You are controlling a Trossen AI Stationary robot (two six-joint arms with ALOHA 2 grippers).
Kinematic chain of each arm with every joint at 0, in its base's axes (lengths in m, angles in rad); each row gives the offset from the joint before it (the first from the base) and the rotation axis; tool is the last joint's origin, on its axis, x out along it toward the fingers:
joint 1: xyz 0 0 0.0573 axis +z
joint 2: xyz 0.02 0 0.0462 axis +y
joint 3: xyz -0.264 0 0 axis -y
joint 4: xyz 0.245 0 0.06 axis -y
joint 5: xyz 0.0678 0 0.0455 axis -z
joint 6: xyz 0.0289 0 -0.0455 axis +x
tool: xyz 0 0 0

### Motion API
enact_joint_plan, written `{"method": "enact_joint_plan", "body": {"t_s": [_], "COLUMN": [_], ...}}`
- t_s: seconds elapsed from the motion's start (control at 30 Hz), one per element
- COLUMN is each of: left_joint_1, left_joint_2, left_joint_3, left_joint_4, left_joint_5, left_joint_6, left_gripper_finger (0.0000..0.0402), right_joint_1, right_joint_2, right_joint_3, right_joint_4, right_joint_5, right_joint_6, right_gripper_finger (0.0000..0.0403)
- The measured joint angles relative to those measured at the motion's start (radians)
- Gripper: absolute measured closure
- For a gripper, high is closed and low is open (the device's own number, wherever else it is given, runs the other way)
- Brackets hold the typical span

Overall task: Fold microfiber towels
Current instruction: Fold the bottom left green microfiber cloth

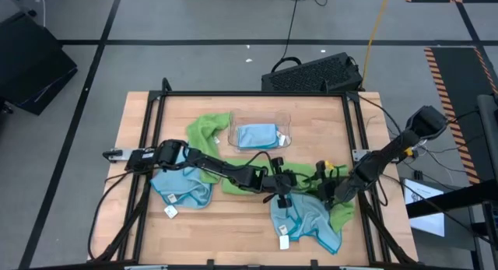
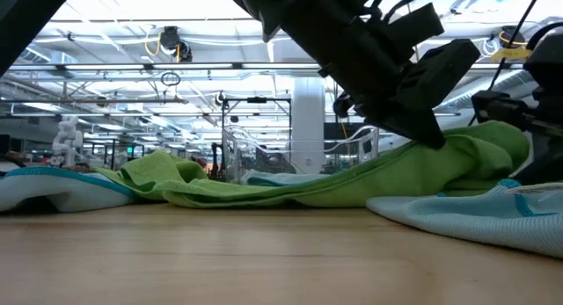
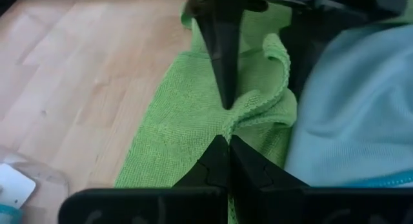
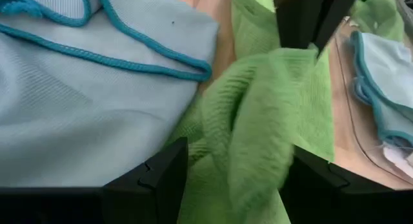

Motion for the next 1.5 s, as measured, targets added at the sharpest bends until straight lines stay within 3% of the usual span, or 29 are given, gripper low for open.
{"method": "enact_joint_plan", "body": {"t_s": [0.27,0.73,0.87,1.17,1.5], "left_joint_1": [0.005,0.003,-0.015,-0.078,-0.072], "left_joint_2": [0.0,0.0,0.0,0.0,0.001], "left_joint_3": [0.0,0.0,0.0,0.0,0.0], "left_joint_4": [-0.039,-0.065,-0.055,0.126,0.16], "left_joint_5": [0.0,-0.002,-0.044,-0.162,-0.18], "left_joint_6": [-0.055,-0.067,0.007,0.27,0.458], "left_gripper_finger": [0.0397,0.0394,0.0351,0.0223,0.0193], "right_joint_1": [0.002,0.041,0.041,0.039,0.037], "right_joint_2": [0.053,0.035,0.014,-0.055,-0.121], "right_joint_3": [0.0,0.0,0.0,0.0,0.0], "right_joint_4": [0.079,0.102,0.108,0.108,0.109], "right_joint_5": [0.081,0.075,0.074,0.042,-0.019], "right_joint_6": [0.07,0.074,0.073,0.097,0.118], "right_gripper_finger": [0.0219,0.0375,0.0398,0.04,0.0399]}}
